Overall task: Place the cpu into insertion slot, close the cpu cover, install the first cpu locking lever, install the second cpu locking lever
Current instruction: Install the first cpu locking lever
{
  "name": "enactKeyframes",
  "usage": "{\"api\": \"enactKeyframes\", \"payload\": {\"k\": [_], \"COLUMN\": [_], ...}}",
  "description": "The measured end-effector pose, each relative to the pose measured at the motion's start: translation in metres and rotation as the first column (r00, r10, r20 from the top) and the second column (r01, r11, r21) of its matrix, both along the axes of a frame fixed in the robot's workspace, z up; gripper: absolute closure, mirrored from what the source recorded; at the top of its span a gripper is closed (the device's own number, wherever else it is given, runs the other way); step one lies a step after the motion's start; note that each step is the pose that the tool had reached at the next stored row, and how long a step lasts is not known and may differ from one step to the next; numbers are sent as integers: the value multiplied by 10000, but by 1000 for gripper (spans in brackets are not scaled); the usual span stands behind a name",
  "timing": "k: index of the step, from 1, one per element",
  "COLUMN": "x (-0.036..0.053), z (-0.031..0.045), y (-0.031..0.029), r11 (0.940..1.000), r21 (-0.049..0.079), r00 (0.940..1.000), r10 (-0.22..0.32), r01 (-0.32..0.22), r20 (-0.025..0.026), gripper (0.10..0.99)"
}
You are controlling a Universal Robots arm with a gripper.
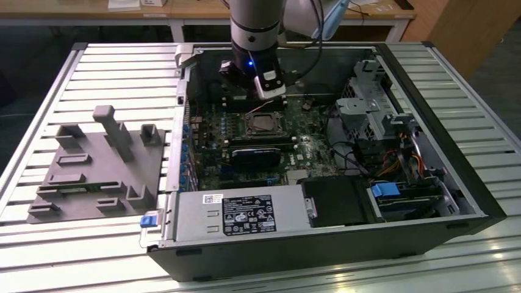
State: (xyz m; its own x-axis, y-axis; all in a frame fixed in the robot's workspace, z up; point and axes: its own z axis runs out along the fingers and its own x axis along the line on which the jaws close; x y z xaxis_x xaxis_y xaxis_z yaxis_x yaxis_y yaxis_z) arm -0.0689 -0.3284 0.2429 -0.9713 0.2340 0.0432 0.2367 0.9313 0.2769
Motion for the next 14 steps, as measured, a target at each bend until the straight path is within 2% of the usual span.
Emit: {"api": "enactKeyframes", "payload": {"k": [1, 4, 9, 11, 14], "x": [0, 0, 0, 0, 0], "z": [-4, -19, -41, -51, -66], "y": [0, -1, -1, -1, -1], "r11": [10000, 10000, 9998, 9996, 9988], "r21": [1, 7, 25, 36, 56], "r00": [10000, 9999, 9992, 9987, 9976], "r10": [0, -46, -199, -296, -485], "r01": [0, 46, 199, 295, 483], "r20": [28, 166, 351, 415, 484], "gripper": [984, 984, 984, 984, 984]}}
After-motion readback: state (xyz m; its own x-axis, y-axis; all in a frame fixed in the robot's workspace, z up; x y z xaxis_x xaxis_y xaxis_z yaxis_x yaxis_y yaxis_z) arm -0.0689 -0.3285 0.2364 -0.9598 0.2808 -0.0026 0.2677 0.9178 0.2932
